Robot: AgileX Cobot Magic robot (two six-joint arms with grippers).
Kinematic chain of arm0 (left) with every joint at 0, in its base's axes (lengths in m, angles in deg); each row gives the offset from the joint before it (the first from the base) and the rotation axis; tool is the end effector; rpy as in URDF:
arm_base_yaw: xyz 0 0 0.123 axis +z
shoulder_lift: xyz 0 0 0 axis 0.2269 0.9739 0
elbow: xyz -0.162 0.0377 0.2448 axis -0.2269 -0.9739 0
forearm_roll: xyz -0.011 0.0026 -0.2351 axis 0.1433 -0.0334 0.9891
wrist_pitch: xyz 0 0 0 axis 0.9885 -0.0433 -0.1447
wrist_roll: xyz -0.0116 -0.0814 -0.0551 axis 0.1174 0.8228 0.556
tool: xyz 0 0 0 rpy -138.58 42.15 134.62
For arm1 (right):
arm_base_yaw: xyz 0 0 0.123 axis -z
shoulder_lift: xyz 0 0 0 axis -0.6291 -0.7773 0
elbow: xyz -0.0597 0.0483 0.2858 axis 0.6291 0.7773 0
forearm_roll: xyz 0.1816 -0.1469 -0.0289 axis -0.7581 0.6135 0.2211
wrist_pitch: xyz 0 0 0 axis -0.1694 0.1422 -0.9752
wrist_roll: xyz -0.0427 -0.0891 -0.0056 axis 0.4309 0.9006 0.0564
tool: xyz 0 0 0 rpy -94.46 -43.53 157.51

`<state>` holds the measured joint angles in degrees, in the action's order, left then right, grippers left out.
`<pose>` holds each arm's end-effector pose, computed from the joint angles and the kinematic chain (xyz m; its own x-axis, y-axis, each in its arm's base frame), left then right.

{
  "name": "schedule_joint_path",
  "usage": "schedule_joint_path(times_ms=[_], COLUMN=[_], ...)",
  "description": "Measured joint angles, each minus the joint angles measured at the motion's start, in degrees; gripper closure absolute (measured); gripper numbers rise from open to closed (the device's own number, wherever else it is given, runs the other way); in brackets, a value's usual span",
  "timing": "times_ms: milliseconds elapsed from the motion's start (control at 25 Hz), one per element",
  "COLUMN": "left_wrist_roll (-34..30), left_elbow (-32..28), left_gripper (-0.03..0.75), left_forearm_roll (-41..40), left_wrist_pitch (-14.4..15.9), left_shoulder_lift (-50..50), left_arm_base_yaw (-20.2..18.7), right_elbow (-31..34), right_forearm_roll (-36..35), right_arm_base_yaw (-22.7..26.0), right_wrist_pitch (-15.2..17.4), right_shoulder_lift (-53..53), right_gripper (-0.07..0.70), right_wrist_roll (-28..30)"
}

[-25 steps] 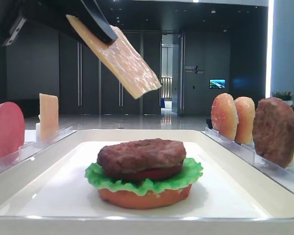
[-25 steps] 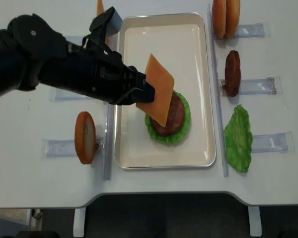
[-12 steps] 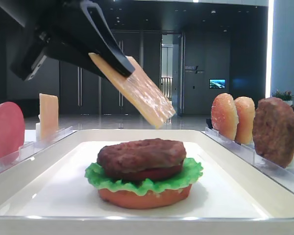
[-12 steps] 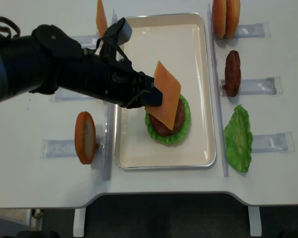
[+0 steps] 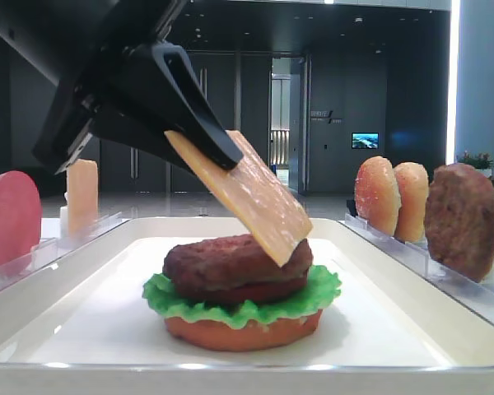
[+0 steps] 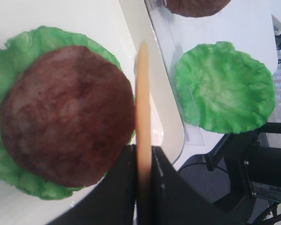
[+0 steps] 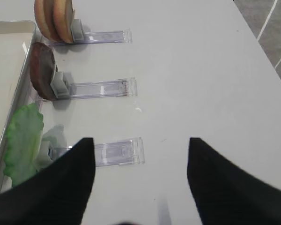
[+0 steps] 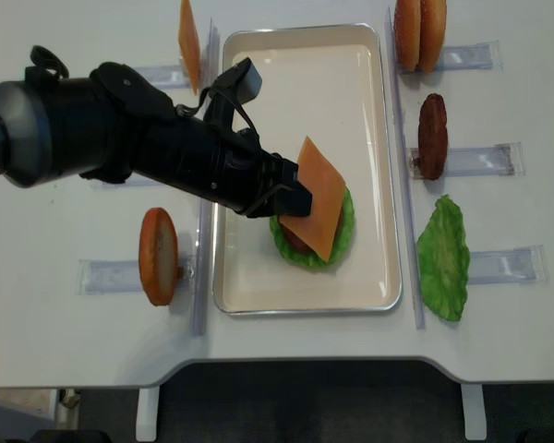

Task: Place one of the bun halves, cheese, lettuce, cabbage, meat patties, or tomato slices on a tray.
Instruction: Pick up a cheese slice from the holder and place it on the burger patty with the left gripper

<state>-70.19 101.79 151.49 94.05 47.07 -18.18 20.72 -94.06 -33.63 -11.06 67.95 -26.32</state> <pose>0.2237 -0.2018 0.1984 -0.9340 0.1780 -0.3097 0.3455 0.6706 -0.6564 -0.0282 0.0095 0.2606 -0.5085 -0.0070 -0.8611 0.0073 0.9999 -0.0125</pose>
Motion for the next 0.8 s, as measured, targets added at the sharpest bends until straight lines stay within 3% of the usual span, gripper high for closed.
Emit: schedule_joint_path(times_ms=[800], left_wrist_roll=[4.58], left_elbow=[0.0], left_gripper=[0.678], left_forearm_roll=[-6.26], left_wrist_pitch=[-3.15], left_shoulder_lift=[0.11], left_arm_base_yaw=[0.0], right_elbow=[0.0], right_forearm_roll=[0.0], right_arm_base_yaw=[0.0], right_wrist_pitch=[0.0], right_shoulder_lift=[0.0], right_gripper=[0.216], right_wrist_roll=[0.0])
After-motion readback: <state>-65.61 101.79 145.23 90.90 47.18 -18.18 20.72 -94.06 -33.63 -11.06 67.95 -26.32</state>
